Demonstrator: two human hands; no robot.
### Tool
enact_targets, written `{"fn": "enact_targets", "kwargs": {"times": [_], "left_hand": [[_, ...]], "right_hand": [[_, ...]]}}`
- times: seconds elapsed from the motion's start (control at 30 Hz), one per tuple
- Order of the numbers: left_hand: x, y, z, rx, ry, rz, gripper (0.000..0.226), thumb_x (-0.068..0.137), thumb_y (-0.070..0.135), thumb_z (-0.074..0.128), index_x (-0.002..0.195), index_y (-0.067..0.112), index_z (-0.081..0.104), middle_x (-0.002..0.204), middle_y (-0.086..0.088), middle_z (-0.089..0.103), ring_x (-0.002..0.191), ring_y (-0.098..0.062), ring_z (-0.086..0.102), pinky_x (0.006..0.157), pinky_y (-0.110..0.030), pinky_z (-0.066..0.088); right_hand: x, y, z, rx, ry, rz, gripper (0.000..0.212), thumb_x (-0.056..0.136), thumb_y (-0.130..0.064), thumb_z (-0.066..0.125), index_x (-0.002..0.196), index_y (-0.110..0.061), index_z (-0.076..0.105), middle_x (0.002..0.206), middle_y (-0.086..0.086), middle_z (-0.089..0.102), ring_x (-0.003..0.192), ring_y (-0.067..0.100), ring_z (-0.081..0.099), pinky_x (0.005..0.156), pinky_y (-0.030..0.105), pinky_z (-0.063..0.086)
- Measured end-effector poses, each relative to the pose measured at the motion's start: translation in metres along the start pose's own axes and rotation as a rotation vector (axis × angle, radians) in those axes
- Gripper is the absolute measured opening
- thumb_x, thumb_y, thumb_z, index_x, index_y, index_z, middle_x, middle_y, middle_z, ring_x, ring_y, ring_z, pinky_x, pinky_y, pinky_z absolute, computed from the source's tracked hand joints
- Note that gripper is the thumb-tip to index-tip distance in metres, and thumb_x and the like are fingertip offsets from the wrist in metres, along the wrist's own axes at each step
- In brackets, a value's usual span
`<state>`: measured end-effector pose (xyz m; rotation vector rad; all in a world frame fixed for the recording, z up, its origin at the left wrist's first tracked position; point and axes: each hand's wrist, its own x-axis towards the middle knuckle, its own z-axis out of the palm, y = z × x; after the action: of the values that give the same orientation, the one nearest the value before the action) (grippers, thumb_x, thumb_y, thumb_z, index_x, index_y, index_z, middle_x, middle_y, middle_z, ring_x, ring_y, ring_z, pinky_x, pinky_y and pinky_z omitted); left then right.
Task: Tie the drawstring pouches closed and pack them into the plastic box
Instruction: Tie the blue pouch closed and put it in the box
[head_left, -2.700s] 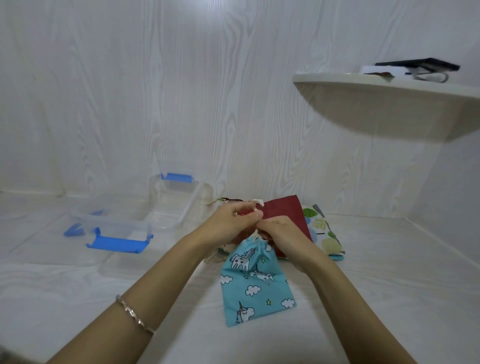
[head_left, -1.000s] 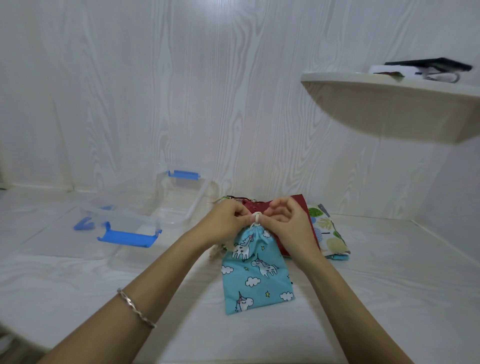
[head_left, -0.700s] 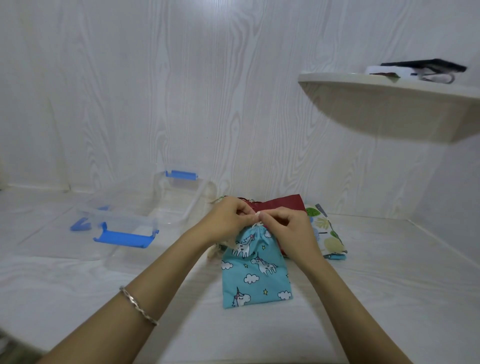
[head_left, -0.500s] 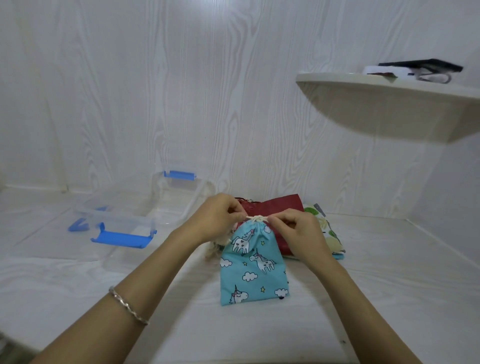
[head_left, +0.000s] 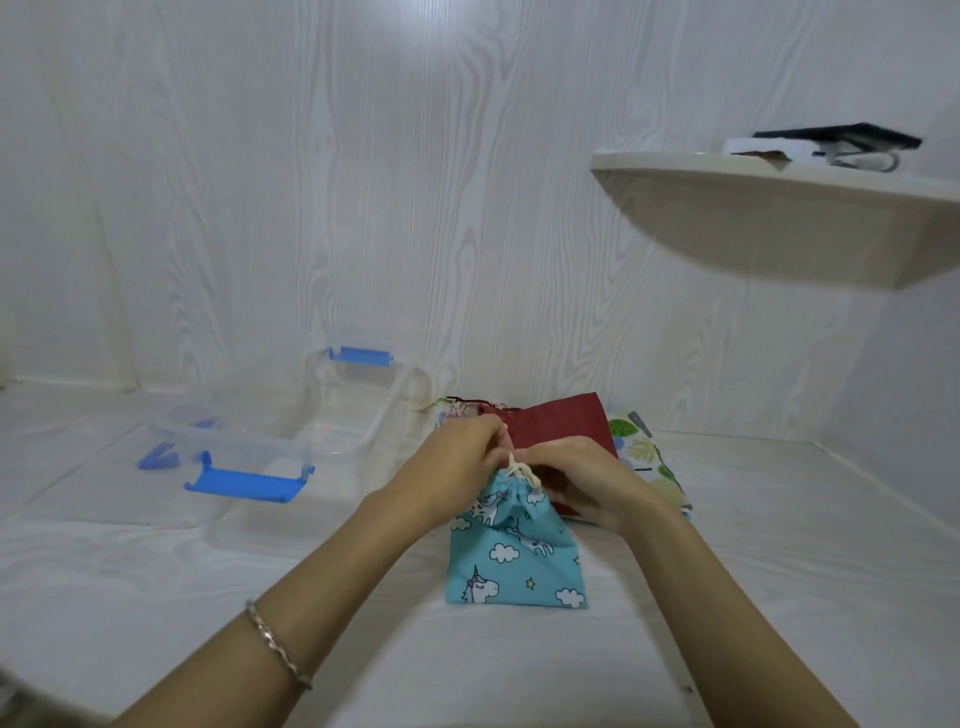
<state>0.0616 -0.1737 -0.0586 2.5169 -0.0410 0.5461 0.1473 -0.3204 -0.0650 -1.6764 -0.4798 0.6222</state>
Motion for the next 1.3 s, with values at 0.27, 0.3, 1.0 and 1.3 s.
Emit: {"fn": "enact_targets", "kwargs": {"times": [0.27, 0.3, 1.0, 1.3], "left_hand": [[-0.003, 0.004, -0.004, 0.425, 0.078, 0.063, 0.015, 0.089, 0.022, 0.057, 0.097, 0.025, 0.069, 0.097, 0.007, 0.061, 0.096, -0.014, 0.055, 0.084, -0.029, 0.042], [-0.003, 0.005, -0.004, 0.478, 0.096, 0.073, 0.017, 0.091, 0.024, 0.055, 0.102, 0.026, 0.068, 0.103, 0.005, 0.059, 0.102, -0.015, 0.051, 0.088, -0.030, 0.038], [-0.017, -0.007, 0.018, -0.183, 0.265, -0.030, 0.032, 0.088, 0.019, 0.068, 0.119, 0.023, 0.068, 0.112, 0.011, 0.069, 0.092, 0.006, 0.060, 0.080, 0.002, 0.039], [-0.011, -0.013, 0.009, -0.137, 0.102, 0.004, 0.019, 0.086, 0.020, 0.069, 0.105, 0.024, 0.072, 0.094, 0.009, 0.072, 0.087, -0.003, 0.064, 0.083, -0.023, 0.054]], "right_hand": [[0.002, 0.003, -0.001, 0.080, 0.022, 0.004, 0.013, 0.087, -0.009, 0.065, 0.075, -0.005, 0.069, 0.071, 0.008, 0.062, 0.065, 0.014, 0.054, 0.068, 0.027, 0.044], [0.002, 0.003, -0.001, 0.086, 0.013, 0.004, 0.012, 0.087, -0.009, 0.065, 0.077, -0.005, 0.069, 0.071, 0.008, 0.062, 0.065, 0.014, 0.054, 0.068, 0.027, 0.044], [0.004, -0.019, 0.012, -0.418, 0.022, -0.021, 0.027, 0.084, -0.006, 0.060, 0.059, -0.012, 0.067, 0.052, -0.003, 0.055, 0.050, 0.008, 0.046, 0.052, 0.020, 0.037], [-0.002, -0.019, 0.007, -0.634, -0.017, -0.170, 0.012, 0.084, -0.015, 0.069, 0.081, -0.017, 0.080, 0.079, 0.005, 0.074, 0.069, 0.006, 0.059, 0.070, 0.026, 0.050]]}}
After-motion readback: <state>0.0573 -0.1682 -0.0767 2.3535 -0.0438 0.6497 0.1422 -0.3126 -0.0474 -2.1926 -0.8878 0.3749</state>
